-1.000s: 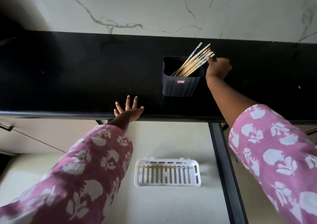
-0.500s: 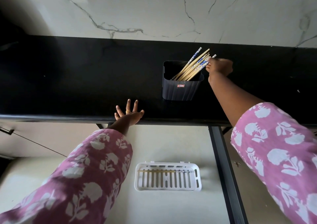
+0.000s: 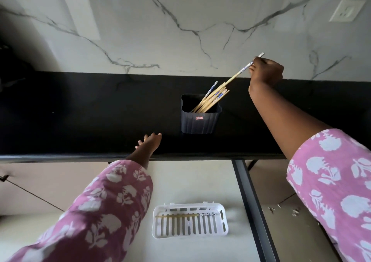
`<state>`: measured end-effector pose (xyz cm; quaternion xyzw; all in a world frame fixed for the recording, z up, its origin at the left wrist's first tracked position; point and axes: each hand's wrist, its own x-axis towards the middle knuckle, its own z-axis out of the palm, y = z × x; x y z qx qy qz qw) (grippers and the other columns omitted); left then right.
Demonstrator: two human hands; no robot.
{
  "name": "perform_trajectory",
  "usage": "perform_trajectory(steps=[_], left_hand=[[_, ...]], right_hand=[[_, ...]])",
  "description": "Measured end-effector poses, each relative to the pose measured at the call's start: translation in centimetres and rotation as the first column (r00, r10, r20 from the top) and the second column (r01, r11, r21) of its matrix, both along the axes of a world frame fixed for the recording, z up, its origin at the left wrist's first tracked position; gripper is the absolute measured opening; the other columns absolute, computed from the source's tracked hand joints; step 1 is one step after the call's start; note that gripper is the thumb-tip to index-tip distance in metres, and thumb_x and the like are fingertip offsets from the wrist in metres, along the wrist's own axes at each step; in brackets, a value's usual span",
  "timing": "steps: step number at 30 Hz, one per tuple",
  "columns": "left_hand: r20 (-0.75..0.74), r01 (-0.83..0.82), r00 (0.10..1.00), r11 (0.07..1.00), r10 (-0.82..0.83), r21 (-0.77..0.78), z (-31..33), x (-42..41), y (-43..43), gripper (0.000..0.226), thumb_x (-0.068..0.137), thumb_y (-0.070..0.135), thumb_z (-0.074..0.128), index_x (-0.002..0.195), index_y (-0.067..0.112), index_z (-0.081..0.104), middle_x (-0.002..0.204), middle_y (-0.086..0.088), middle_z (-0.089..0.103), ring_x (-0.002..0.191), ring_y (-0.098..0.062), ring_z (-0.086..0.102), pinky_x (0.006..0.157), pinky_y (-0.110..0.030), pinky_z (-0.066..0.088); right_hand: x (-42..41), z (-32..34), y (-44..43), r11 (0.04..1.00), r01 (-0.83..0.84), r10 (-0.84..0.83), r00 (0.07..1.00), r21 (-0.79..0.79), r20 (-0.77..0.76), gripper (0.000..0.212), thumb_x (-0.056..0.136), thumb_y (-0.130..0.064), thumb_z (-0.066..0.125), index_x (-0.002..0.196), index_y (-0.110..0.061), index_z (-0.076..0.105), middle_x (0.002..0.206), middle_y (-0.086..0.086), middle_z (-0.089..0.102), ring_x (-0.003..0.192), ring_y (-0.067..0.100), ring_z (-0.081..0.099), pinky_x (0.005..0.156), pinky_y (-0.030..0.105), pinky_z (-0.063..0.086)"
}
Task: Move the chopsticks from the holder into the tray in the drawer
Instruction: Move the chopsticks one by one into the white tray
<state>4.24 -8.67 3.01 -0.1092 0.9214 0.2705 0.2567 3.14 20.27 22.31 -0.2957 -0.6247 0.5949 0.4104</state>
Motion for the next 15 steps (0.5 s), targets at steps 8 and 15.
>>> perform_trajectory(steps=[8, 15], left_hand=[[-0.210, -0.035, 0.951, 0.755, 0.226, 0.655, 9.0, 0.7, 6.1, 0.050, 0.100, 0.037, 0.035, 0.140, 0.007, 0.041, 0.145, -0.013, 0.042, 0.134, -0.028, 0.038, 0.108, -0.035, 0.029], [-0.262, 0.099, 0.851, 0.351, 0.455, 0.931, 13.5, 2.5, 8.2, 0.042, 0.098, 0.032, 0.044, 0.129, 0.004, 0.049, 0.119, -0.012, 0.061, 0.113, -0.021, 0.057, 0.108, -0.036, 0.036]], right_hand=[[4.9, -0.3, -2.8, 0.848, -0.084, -0.029, 0.979, -0.524, -0.204, 0.011, 0.079, -0.001, 0.063, 0.069, 0.002, 0.066, 0.056, 0.005, 0.060, 0.040, 0.004, 0.058, 0.047, 0.016, 0.053], [9.1, -4.8, -5.2, 0.461, -0.213, 0.000, 0.971, -0.862, -0.240, 0.026, 0.087, -0.006, 0.065, 0.063, -0.005, 0.055, 0.062, 0.004, 0.058, 0.052, 0.009, 0.057, 0.049, 0.016, 0.054]])
